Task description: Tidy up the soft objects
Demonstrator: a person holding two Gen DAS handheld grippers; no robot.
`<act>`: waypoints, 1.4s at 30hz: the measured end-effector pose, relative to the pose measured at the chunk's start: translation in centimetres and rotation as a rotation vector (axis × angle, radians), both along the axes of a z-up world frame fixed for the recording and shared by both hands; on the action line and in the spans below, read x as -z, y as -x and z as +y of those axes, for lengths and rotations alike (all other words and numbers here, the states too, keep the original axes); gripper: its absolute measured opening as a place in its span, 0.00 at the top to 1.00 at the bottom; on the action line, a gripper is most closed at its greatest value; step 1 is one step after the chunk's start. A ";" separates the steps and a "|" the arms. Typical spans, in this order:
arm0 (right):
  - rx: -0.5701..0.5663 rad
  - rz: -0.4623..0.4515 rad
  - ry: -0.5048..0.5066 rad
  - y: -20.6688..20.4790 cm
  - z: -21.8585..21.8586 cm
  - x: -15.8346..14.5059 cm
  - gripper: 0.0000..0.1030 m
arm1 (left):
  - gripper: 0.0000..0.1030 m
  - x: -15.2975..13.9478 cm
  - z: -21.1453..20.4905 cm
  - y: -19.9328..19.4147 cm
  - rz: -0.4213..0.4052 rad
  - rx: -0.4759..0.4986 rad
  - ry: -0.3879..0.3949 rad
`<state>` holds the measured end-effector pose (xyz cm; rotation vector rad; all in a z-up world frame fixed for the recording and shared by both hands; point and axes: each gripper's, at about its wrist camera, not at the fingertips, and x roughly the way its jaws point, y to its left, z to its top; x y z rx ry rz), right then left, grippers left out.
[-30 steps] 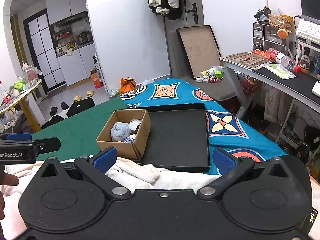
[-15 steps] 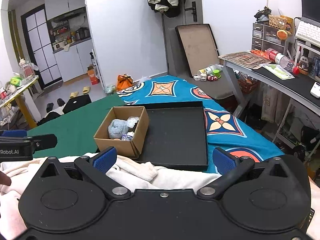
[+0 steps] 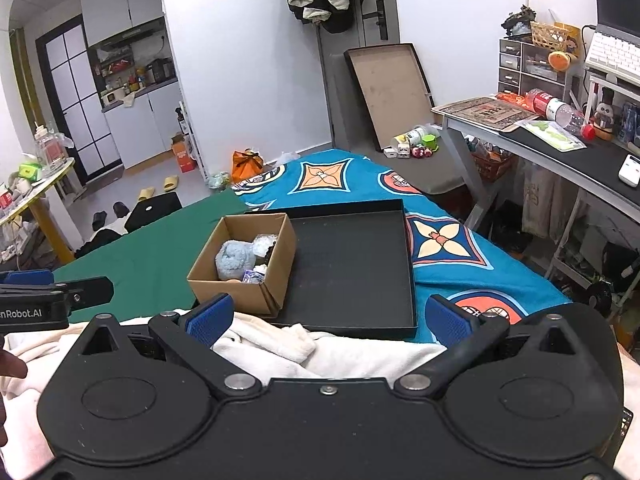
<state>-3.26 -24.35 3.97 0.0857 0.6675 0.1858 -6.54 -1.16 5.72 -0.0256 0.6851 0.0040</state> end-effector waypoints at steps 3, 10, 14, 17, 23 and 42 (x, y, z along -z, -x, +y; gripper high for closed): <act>-0.004 -0.003 0.001 -0.1 -0.1 -0.1 0.00 | 0.00 -0.1 -0.1 -0.1 0.007 -0.002 0.004; -0.006 -0.005 -0.004 0.0 -0.1 -0.2 0.00 | 0.00 -0.1 -0.1 -0.2 0.007 -0.008 0.002; 0.000 -0.006 -0.001 -0.1 -0.3 -0.2 0.00 | 0.00 -0.1 -0.1 -0.3 0.009 -0.016 -0.007; 0.000 -0.003 -0.005 -0.1 -0.3 -0.2 0.00 | 0.00 -0.1 0.0 -0.2 0.012 -0.016 0.001; -0.009 -0.005 -0.004 -0.1 -0.3 -0.2 0.00 | 0.01 -0.1 0.0 -0.4 0.028 -0.021 0.001; -0.019 -0.007 -0.002 -0.2 -0.2 -0.4 0.00 | 0.01 -0.1 0.2 -0.7 0.033 -0.023 -0.008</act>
